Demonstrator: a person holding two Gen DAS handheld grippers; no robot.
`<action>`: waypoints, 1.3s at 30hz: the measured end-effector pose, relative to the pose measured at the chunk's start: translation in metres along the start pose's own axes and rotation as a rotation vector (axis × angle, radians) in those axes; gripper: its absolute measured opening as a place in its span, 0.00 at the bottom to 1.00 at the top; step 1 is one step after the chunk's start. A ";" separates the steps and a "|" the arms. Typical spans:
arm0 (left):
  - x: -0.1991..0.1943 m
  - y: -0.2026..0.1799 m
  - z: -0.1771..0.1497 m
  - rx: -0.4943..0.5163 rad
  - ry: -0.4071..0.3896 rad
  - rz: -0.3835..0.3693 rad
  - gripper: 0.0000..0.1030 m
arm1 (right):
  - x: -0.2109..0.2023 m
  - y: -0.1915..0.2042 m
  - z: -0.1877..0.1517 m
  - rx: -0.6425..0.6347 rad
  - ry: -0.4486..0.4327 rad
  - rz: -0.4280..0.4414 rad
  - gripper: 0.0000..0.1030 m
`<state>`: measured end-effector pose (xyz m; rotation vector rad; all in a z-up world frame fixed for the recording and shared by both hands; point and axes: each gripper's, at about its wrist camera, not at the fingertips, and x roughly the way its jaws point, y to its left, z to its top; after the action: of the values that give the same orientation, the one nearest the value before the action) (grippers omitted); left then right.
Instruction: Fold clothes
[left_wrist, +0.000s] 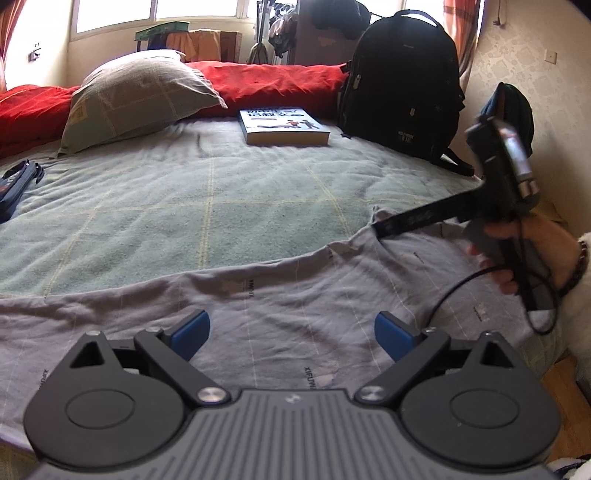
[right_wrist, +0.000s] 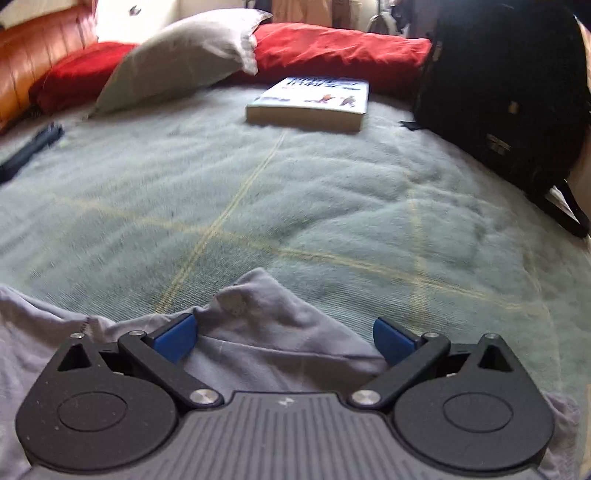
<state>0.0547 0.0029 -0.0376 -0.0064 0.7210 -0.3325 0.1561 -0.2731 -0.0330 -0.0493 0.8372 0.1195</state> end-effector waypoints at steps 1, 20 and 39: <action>0.000 0.000 0.000 -0.006 0.003 0.000 0.93 | -0.011 -0.004 -0.002 0.010 -0.011 0.019 1.00; 0.018 -0.015 -0.013 0.082 0.079 0.051 0.96 | -0.080 0.000 -0.110 -0.031 -0.017 0.048 1.00; 0.017 -0.008 -0.016 0.067 0.091 0.047 0.99 | -0.091 0.016 -0.129 -0.095 0.025 0.041 1.00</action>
<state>0.0540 -0.0079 -0.0601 0.0899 0.7990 -0.3134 -0.0017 -0.2767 -0.0521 -0.1231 0.8573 0.1980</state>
